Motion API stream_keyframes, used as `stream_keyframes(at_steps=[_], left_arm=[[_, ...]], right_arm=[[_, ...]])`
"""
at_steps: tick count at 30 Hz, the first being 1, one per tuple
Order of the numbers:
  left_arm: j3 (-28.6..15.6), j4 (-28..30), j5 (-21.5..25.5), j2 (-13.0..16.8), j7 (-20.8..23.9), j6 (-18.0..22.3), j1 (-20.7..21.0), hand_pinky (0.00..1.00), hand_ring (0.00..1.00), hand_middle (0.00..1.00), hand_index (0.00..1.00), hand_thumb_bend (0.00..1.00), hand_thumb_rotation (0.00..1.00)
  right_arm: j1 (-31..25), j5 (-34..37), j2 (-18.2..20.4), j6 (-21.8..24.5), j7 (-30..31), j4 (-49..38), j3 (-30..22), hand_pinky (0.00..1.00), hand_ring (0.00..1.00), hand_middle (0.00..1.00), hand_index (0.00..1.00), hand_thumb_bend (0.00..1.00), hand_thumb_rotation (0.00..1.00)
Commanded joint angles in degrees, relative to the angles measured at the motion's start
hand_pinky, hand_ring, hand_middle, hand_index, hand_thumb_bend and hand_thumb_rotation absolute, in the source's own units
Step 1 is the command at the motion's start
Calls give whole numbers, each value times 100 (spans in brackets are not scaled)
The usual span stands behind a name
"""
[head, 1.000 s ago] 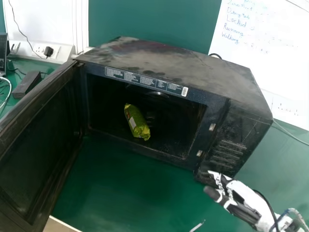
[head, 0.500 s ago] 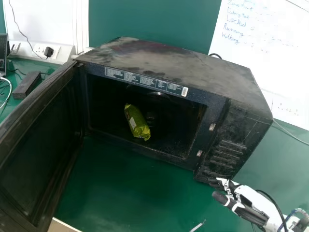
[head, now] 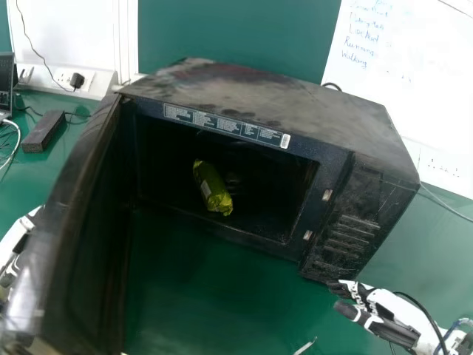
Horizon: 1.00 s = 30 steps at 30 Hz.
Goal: Put biscuit inside oven
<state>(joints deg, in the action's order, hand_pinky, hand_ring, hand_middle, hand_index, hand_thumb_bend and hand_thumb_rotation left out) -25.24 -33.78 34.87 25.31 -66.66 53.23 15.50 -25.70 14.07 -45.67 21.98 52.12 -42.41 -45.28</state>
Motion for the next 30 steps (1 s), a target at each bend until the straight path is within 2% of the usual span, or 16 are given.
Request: stream_keyframes(at_steps=[1, 4, 12, 18, 21, 27, 30], left_arm=[[91, 136, 7, 95, -62, -46, -105, 74, 82, 87, 89, 74, 76], [88, 55, 106, 61, -229, 112, -40, 75, 84, 88, 90, 73, 76], [75, -92, 357, -12, -626, 347, 61, 78, 85, 90, 93, 72, 73], [90, -135, 491, -38, -880, 454, 108, 81, 86, 90, 95, 72, 71], [91, -175, 529, -49, -1021, 620, 142, 83, 88, 92, 97, 70, 74], [251, -46, 479, -74, -1046, 371, 127, 81, 87, 92, 97, 73, 75], [376, 23, 454, -58, -1138, 269, 204, 84, 89, 93, 97, 72, 75]], right_arm=[[-92, -32, -34, -139, 40, 50, -100, 94, 100, 100, 100, 100, 74], [-134, -46, -1, -387, 75, 234, -112, 91, 100, 100, 100, 100, 75], [-218, -183, 55, -563, -25, 305, -160, 90, 98, 100, 100, 100, 74], [-265, -159, 30, -475, -36, 255, -220, 89, 98, 100, 100, 100, 71], [-264, -101, -14, -425, 4, 257, -242, 89, 99, 100, 100, 100, 69], [-286, -192, -68, -388, -9, 242, -211, 89, 99, 100, 100, 100, 71], [-274, -235, -81, -421, -21, 217, -188, 87, 97, 100, 100, 100, 73]])
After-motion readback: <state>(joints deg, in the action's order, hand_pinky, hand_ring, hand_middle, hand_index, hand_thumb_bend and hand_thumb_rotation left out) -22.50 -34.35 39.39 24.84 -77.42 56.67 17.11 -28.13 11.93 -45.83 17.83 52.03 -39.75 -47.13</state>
